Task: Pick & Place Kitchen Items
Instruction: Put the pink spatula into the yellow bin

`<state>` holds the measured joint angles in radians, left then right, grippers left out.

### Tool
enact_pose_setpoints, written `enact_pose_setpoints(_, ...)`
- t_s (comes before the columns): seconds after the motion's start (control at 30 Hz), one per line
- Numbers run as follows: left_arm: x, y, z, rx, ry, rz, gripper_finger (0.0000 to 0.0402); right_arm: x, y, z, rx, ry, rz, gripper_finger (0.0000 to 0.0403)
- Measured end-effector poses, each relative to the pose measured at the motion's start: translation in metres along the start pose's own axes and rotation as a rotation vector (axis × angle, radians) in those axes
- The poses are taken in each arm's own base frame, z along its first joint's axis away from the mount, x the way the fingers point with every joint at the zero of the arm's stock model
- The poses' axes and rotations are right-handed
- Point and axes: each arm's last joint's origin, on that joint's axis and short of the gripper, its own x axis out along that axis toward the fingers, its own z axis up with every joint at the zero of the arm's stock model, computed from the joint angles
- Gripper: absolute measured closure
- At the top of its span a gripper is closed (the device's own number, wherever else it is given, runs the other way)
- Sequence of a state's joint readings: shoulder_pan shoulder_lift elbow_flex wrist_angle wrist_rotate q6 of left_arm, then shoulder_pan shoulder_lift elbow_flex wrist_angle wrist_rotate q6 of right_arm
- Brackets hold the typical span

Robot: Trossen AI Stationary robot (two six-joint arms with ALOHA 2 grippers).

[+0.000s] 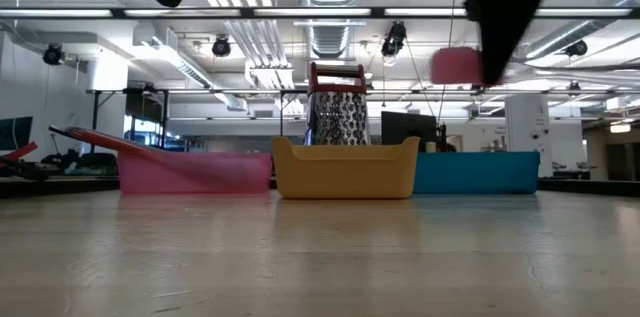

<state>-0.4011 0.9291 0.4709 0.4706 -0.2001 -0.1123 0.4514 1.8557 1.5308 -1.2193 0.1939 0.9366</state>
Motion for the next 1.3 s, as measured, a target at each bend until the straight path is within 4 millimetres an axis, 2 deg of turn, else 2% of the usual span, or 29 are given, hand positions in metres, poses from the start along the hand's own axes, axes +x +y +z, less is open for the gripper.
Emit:
enact_pose_setpoints(0.4, 0.0, 0.0, 0.0, 0.0, 0.0, 0.0, 0.0158, -0.002, -0.052, 0.064, -0.033, -0.069, -0.059, 0.0379)
enact_pose_setpoints(0.9, 0.0, 0.0, 0.0, 0.002, -0.001, 0.0, 0.0158, -0.008, -0.113, 0.122, -0.007, -0.18, -0.081, 0.0379)
enact_pose_setpoints(1.3, 0.0, 0.0, 0.003, 0.005, -0.033, -0.003, 0.0158, -0.021, -0.13, 0.165, -0.07, -0.451, 0.026, 0.0379)
